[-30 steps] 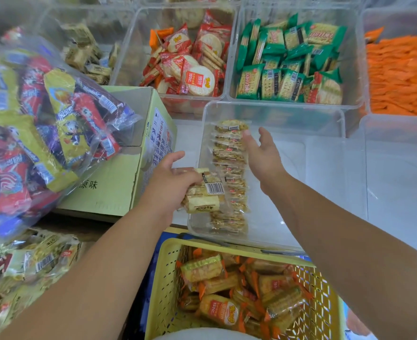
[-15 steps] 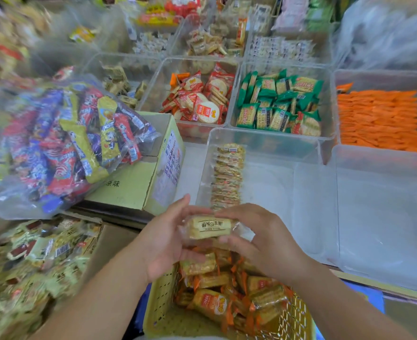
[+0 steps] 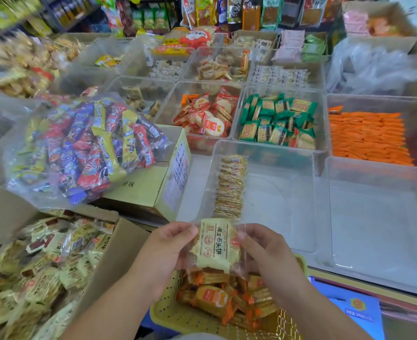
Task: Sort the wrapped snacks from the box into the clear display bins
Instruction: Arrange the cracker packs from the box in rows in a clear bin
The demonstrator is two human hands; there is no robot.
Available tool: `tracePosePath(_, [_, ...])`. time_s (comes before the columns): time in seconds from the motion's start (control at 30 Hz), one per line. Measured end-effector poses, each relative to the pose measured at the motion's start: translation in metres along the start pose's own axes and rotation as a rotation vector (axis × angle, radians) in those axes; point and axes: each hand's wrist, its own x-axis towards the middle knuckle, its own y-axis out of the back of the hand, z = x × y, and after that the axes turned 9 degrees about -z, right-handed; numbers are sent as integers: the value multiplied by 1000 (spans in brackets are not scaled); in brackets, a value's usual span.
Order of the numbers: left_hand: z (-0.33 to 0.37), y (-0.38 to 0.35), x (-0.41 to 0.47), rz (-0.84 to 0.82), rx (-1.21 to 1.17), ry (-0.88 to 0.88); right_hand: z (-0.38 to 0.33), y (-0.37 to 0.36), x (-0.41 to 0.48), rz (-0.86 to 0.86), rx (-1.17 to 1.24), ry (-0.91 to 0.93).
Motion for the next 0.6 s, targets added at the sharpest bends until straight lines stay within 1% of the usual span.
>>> tracePosePath(0.1, [1, 2, -3, 32, -87, 12, 10, 7, -3, -32, -48, 32])
tracePosePath(0.13, [1, 3, -3, 39, -126, 9, 13, 9, -6, -69, -139, 90])
tracePosePath(0.17, [1, 3, -3, 43, -160, 11, 15, 11, -8, -106, -303, 183])
tracePosePath(0.2, [1, 2, -2, 42, -183, 18, 16, 14, -10, -127, -523, 287])
tracePosePath(0.27, [1, -1, -1, 36, -199, 49, 17, 17, -9, -118, -960, 537])
tracePosePath(0.3, [1, -4, 0, 24, -178, 75, 18, 19, -8, -108, -1092, 620])
tracePosePath(0.33, [0, -6, 1, 0, -142, 102, 16, 20, -6, -100, -1160, 676])
tracePosePath(0.4, [-1, -9, 5, -38, -89, 136, 13, 23, -2, -118, -1193, 754])
tracePosePath(0.43, [-1, -11, 9, -16, -75, 132, 9, 26, 0, -117, -1198, 776])
tracePosePath(0.47, [-2, -10, 13, 40, -26, 108, 6, 32, 4, -92, -1203, 778])
tracePosePath(0.5, [-2, -8, 19, 110, 87, 63, 3, 39, 8, -39, -1202, 769])
tracePosePath(0.57, [-2, -4, 28, 225, 423, -61, -1, 56, 17, 107, -1202, 711])
tracePosePath(0.6, [-3, -1, 33, 229, 581, -117, -3, 66, 22, 168, -1221, 651])
